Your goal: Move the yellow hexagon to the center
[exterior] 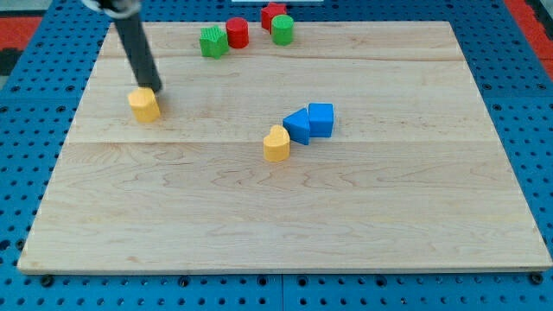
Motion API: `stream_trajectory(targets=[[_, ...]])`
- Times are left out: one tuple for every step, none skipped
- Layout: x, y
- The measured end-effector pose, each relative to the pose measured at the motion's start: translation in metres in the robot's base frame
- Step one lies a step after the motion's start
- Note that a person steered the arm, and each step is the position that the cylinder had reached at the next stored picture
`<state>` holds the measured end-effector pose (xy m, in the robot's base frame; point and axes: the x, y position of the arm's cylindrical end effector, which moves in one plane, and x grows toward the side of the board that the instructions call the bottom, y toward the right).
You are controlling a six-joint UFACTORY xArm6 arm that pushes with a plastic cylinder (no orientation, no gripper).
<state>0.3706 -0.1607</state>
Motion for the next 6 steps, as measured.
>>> stream_trajectory(targets=[[-0.017, -0.04], [-0.009, -0.094], [0.052, -0.074], [0.052, -0.013], [0.055, 0.061], [0.032, 0.023]])
